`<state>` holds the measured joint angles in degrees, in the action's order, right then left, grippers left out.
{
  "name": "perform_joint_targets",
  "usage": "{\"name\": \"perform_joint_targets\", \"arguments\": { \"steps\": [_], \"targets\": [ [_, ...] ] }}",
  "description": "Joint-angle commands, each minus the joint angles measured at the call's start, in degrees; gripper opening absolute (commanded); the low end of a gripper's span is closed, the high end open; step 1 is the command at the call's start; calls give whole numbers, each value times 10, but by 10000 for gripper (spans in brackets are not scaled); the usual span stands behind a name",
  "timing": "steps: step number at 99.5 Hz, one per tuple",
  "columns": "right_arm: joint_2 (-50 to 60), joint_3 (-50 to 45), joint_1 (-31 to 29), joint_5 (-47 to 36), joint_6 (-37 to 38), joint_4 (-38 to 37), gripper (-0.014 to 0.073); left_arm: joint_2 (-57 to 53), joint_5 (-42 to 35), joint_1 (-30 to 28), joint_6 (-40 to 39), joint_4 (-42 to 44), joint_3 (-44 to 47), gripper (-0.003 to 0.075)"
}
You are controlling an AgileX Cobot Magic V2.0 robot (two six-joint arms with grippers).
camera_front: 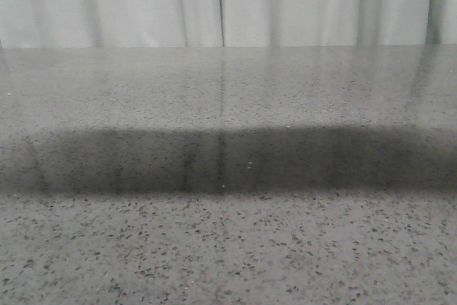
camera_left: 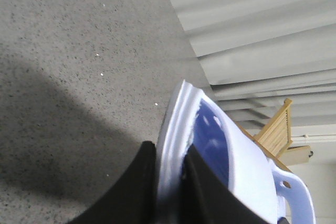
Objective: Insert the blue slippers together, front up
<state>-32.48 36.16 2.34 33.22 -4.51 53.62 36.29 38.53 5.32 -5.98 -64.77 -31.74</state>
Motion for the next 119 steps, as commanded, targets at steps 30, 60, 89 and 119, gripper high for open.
{"name": "perform_joint_targets", "arguments": {
  "steps": [30,60,89,119],
  "targets": [
    [-6,23,-3,-1,-20,29,-107,0,23,1,24,-78,-21,16],
    [-35,23,-3,24,-97,104,-107,0,44,7,63,-133,-21,16],
    [-93,23,-3,70,-237,246,-107,0,64,22,63,-161,-21,16],
    [-137,23,-3,116,-309,307,-107,0,80,22,91,-217,-21,16]
  ]
}}
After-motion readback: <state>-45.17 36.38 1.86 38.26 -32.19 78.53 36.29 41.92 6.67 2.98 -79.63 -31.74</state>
